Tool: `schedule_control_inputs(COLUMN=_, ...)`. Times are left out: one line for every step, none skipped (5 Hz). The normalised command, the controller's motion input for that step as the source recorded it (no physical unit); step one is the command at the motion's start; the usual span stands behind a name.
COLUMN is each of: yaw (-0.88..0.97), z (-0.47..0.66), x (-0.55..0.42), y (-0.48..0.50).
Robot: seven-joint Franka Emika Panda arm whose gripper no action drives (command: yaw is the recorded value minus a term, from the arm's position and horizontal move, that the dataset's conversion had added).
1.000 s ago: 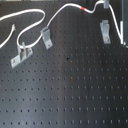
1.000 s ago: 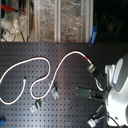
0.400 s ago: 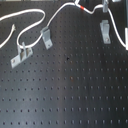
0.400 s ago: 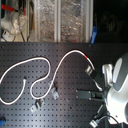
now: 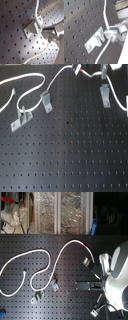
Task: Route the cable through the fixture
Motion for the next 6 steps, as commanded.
schedule_control_inputs(yaw=0.04, z=0.04, x=-0.388, y=0.084)
schedule_control_inputs(yaw=0.09, z=0.2, x=-0.408, y=0.114)
schedule_control_inputs(yaw=0.01, z=0.01, x=0.0, y=0.002)
schedule_control_inputs(yaw=-0.8, z=0.31, x=-0.039, y=0.131)
schedule_control_inputs(yaw=-1.0, z=0.24, x=0.002, y=0.005)
schedule_control_inputs(yaw=-1.0, z=0.26, x=0.0, y=0.015)
